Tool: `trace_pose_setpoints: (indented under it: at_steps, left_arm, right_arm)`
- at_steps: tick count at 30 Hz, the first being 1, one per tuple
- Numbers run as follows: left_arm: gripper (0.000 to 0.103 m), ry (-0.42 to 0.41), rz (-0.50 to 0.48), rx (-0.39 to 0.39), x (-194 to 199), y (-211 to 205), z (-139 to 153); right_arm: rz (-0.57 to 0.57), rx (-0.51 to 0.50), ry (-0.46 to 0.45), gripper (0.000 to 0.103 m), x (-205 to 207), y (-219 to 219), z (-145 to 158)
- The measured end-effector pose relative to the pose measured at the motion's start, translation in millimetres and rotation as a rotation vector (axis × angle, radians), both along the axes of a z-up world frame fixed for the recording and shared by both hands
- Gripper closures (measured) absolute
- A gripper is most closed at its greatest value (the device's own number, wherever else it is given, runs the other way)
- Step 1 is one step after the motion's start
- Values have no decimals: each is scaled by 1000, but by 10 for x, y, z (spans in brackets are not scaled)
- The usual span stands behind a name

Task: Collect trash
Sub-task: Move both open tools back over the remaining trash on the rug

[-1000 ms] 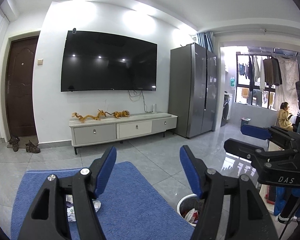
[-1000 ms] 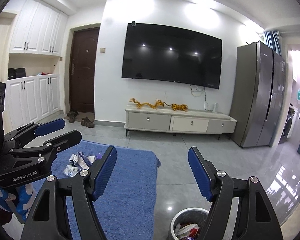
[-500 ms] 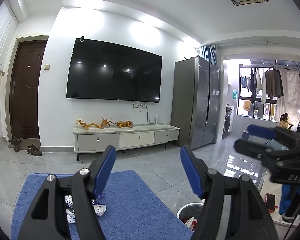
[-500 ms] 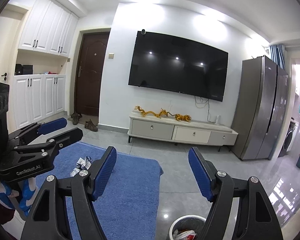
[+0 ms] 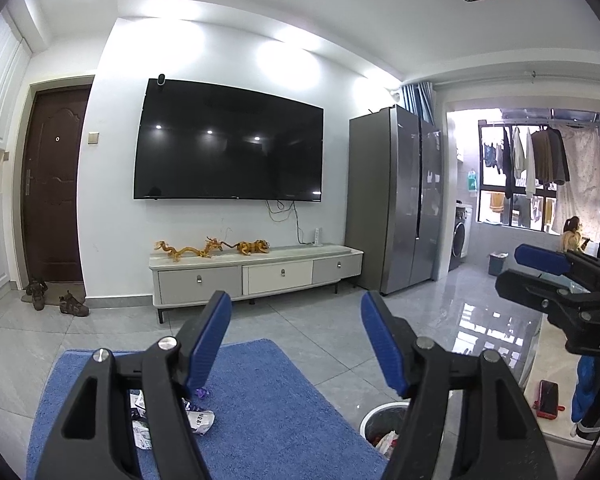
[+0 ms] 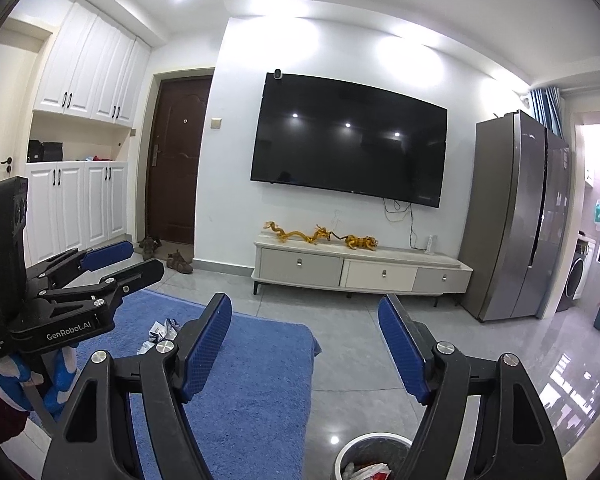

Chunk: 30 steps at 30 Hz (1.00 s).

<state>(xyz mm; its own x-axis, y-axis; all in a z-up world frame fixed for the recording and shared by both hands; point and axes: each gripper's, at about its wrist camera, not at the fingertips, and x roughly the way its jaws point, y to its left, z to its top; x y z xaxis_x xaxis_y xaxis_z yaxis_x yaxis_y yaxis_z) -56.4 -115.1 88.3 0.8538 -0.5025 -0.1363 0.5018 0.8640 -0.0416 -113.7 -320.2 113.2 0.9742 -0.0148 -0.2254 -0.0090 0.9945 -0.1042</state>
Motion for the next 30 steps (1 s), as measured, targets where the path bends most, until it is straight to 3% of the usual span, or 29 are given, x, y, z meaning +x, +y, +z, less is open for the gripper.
trace_pose_setpoints:
  at_steps: [20,24,30]
  left_arm:
    - [37,61,23,26,275,21,-74]
    - [31,64,50,24,326,94,-90]
    - [31,73,135,24,441,364,-157]
  right_arm:
    - [10,30,36,28,206,-91,-136]
    - [21,26,39,28,224,-61,-160]
    - [57,22,45,28,366,-62,-195]
